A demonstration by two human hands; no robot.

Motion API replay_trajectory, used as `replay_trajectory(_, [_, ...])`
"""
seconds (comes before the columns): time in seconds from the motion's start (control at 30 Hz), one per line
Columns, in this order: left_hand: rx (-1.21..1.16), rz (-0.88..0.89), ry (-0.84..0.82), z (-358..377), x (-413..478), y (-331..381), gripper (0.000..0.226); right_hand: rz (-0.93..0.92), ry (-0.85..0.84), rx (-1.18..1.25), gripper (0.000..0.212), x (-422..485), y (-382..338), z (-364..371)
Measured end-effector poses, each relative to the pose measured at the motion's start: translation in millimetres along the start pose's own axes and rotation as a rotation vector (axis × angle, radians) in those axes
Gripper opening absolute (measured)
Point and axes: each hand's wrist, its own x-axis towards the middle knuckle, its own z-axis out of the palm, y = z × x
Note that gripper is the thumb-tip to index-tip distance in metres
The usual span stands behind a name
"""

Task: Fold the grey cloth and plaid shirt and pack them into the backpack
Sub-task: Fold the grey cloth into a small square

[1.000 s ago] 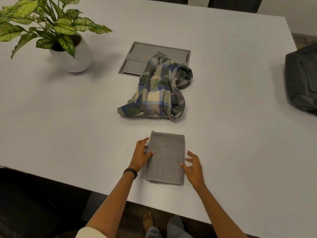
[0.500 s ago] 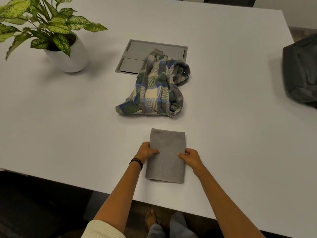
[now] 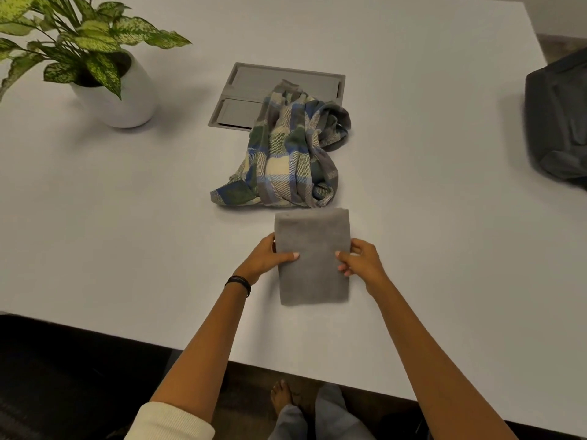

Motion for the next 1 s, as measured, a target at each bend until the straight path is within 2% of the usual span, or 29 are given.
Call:
replay_trajectory(0.17, [0.037, 0.255, 0.053, -6.8, 0.7, 23.1, 0.053, -0.164, 0.042, 0.133, 0.026, -6.5, -31.7, -9.8])
replay_trajectory(0.27, [0.113, 0.469, 0.069, -8.0, -5.6, 23.2, 0.042, -0.301, 0.019, 0.143, 0.018, -12.3, -34.6, -13.8])
replay_trajectory(0.33, [0.154, 0.526, 0.043, -5.0, -11.8, 17.0, 0.031, -0.364, -0.02, 0.149, 0.021, -14.9, -25.7, -16.6])
replay_trajectory(0.4, [0.191, 0.514, -0.008, 1.0, -16.1, 3.9, 0.024, -0.342, -0.064, 0.209, 0.023, -16.9, -9.3, -18.8])
replay_trajectory(0.5, [0.411, 0.554, -0.041, 12.5, -22.5, -20.9, 0.018, -0.234, -0.094, 0.277, 0.031, -21.3, 26.9, -18.1])
replay_trajectory(0.6, [0.567, 0.604, -0.123, 23.2, -26.8, -43.8, 0.021, -0.297, -0.073, 0.104, 0.027, -35.8, 62.1, -18.0])
replay_trajectory(0.7, [0.671, 0.61, -0.171, 26.4, -27.2, -64.3, 0.027, -0.448, -0.104, -0.101, 0.034, -48.4, 84.5, -21.3])
replay_trajectory(0.87, [0.755, 0.555, -0.216, 25.7, -31.0, -76.4, 0.028, -0.559, -0.13, -0.36, 0.043, -50.1, 111.4, -27.1])
replay_trajectory(1.0, [0.76, 0.561, -0.239, 22.1, -32.8, -83.0, 0.041, -0.589, -0.134, -0.459, 0.048, -50.0, 113.3, -32.3])
